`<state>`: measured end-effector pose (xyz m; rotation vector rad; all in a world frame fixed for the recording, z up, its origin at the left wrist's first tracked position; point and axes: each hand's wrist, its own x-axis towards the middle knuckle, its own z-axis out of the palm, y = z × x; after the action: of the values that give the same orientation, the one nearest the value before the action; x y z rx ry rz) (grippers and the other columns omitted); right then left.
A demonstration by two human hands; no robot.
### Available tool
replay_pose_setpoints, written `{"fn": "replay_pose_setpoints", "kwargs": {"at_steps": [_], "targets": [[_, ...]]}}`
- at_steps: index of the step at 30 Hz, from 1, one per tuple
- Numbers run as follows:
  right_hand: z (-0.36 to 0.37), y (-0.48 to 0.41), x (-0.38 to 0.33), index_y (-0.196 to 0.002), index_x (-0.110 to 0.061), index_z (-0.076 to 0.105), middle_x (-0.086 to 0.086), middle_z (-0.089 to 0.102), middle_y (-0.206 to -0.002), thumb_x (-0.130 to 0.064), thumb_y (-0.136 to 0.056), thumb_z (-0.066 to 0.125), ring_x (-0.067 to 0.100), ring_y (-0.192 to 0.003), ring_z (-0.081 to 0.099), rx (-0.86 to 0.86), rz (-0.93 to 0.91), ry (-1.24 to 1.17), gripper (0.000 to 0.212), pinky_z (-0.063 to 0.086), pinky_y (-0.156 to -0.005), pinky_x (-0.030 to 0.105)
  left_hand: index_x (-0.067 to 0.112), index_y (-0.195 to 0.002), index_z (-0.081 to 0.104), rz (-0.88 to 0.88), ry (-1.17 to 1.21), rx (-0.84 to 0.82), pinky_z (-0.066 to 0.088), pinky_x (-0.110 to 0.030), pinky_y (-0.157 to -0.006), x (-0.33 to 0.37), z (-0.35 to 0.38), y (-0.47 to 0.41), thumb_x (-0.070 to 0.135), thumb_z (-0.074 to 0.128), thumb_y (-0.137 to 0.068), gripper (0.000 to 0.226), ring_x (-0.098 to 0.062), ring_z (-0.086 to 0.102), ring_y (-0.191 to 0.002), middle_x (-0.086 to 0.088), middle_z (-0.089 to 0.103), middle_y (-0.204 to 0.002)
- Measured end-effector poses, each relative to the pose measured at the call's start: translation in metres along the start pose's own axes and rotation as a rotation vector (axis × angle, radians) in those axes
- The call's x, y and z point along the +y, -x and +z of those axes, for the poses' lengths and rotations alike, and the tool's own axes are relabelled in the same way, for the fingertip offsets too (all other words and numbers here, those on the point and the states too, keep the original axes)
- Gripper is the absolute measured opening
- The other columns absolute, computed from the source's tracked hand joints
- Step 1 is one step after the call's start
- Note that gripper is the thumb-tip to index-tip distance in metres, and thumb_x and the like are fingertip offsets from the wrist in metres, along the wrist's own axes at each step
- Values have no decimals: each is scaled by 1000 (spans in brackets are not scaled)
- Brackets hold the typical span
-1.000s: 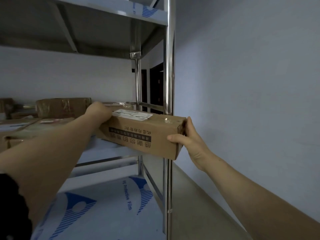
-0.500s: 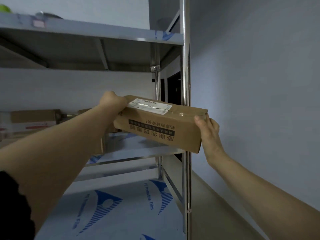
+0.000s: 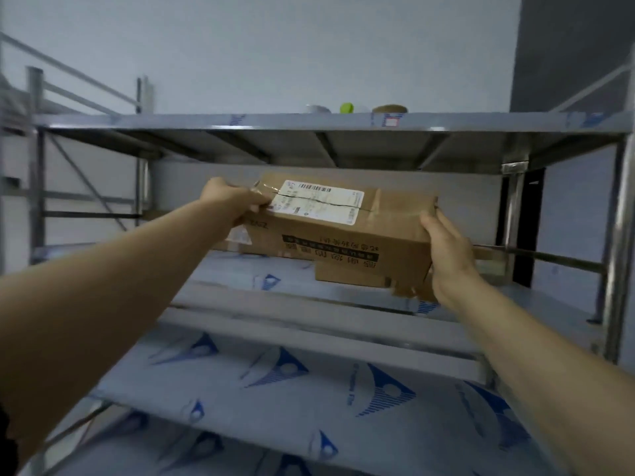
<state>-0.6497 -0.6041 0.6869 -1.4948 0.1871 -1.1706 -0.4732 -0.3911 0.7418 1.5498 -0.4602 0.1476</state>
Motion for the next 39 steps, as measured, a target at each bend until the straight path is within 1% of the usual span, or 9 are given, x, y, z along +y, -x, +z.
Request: {"fn": "replay_pose_setpoints", "kwargs": {"at_steps": [4, 6, 12, 16, 25, 27, 30, 36, 39], "targets": [[107, 34, 19, -100, -21, 66, 1, 66, -90, -28, -99, 49, 13, -76, 62, -142, 139, -31, 19, 51, -54, 22, 8, -102, 57, -101, -81, 100, 57, -29, -76, -34, -124, 18, 15, 79, -75, 36, -19, 67, -83, -9, 64, -87], [158, 54, 35, -87, -20, 62, 2, 62, -85, -23, -100, 45, 10, -69, 57, -235, 183, -14, 21, 44, -48, 18, 5, -101, 60, -151, -101, 153, 57, -26, -68, -53, -179, 27, 11, 78, -76, 32, -18, 68, -80, -10, 66, -88], [300, 117, 98, -99, -14, 63, -1, 60, -84, -24, -99, 48, 10, -71, 54, -491, 306, 48, 17, 42, -58, 23, 2, -110, 61, -330, -173, 392, 55, -26, -65, -122, -319, 53, 12, 78, -77, 38, -19, 66, -77, -10, 67, -92], [381, 159, 148, -81, -17, 63, 4, 63, -83, -20, -97, 52, 17, -74, 57, -695, 421, 40, 19, 47, -72, 31, 0, -115, 62, -430, -225, 559, 52, -24, -57, -173, -387, 68, 10, 79, -75, 45, -16, 62, -69, -8, 65, -88], [553, 217, 265, -82, -14, 65, 10, 65, -85, -25, -93, 58, 27, -81, 62, -974, 561, 61, 17, 48, -59, 33, 7, -110, 63, -676, -399, 774, 48, -25, -57, -272, -496, 46, 18, 78, -77, 38, -16, 58, -72, -6, 63, -90], [593, 222, 287, -85, -13, 67, 15, 68, -92, -23, -92, 59, 32, -90, 64, -1026, 575, 87, 15, 53, -73, 44, 10, -104, 63, -717, -417, 823, 44, -22, -52, -291, -517, 30, 18, 76, -79, 29, -13, 56, -70, -7, 64, -94], [653, 229, 316, -84, -11, 69, 15, 70, -96, -22, -92, 61, 31, -95, 65, -1093, 624, 65, 15, 51, -89, 45, 11, -115, 60, -760, -444, 885, 39, -20, -48, -315, -546, 8, 22, 75, -81, 39, -11, 54, -67, -3, 59, -88], [764, 260, 354, -79, -10, 68, 14, 69, -92, -14, -89, 63, 33, -96, 65, -1226, 719, 18, 12, 50, -95, 49, 5, -114, 61, -842, -418, 1009, 51, -31, -78, -363, -626, -17, 15, 79, -75, 44, -24, 61, -100, -10, 63, -108], [820, 281, 370, -76, -17, 66, 7, 69, -90, -11, -89, 63, 28, -96, 65, -1277, 750, -9, 14, 52, -93, 44, 7, -116, 62, -871, -420, 1050, 53, -34, -81, -388, -669, -26, 16, 78, -76, 44, -25, 61, -102, -12, 63, -112]]}}
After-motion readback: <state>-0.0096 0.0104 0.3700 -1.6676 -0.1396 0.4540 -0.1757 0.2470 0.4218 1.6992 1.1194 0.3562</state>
